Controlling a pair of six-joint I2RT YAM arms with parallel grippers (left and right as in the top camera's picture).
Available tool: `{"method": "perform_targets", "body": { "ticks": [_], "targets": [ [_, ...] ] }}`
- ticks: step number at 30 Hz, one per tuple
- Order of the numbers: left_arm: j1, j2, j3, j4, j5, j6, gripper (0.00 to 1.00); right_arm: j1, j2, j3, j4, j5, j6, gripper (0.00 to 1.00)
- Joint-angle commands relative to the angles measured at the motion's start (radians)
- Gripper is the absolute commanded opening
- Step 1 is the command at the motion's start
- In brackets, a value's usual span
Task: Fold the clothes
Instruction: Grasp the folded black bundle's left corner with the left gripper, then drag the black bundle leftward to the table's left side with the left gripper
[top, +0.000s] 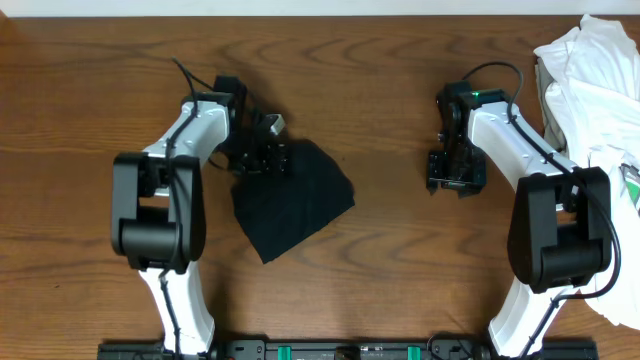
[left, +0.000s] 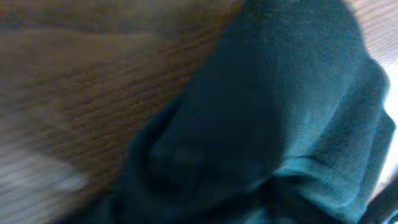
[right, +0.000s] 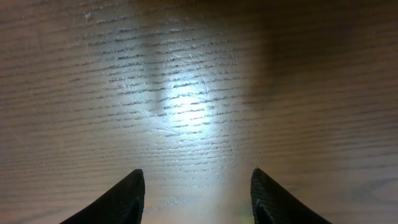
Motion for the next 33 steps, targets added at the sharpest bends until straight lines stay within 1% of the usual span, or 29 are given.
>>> {"method": "perform_targets", "body": {
  "ticks": [1,2,8,11,14,16,19,23,29,33],
  "targets": [
    [-0.003,0.062,-0.023,-0.018,-0.010,0.020,0.13,-0.004,-0.008,0.000,0.000,0.006,-0.014,0.53],
    [-0.003,0.058,-0.023,-0.021,-0.010,0.020,0.06,-0.004,-0.008,0.000,0.000,0.006,-0.014,0.53],
    [0.009,0.045,-0.020,-0.029,-0.018,0.032,0.06,-0.004,-0.008,0.000,-0.001,0.006,-0.014,0.53],
    [0.057,0.028,-0.006,-0.025,-0.056,0.002,0.06,-0.004,-0.008,0.000,-0.002,0.006,-0.014,0.53],
    [0.143,0.013,0.017,-0.002,-0.105,-0.093,0.06,-0.004,-0.008,0.000,-0.002,0.006,-0.014,0.53],
    [0.219,0.004,0.032,0.026,-0.109,-0.148,0.06,-0.004,-0.008,0.000,-0.005,0.006,-0.014,0.53],
    [0.333,0.001,0.041,0.092,-0.121,-0.249,0.06,-0.004,-0.008,0.000,-0.008,0.006,-0.014,0.53],
    [0.480,0.001,0.041,0.192,-0.120,-0.343,0.06,-0.004,-0.008,0.000,-0.012,0.006,-0.014,0.53],
    [0.666,0.001,0.041,0.289,-0.120,-0.364,0.06,-0.004,-0.008,0.000,-0.008,0.006,-0.014,0.53],
    [0.742,0.001,0.041,0.313,-0.120,-0.364,0.06,-0.004,-0.008,0.000,-0.003,0.006,-0.014,0.53]
  ]
}}
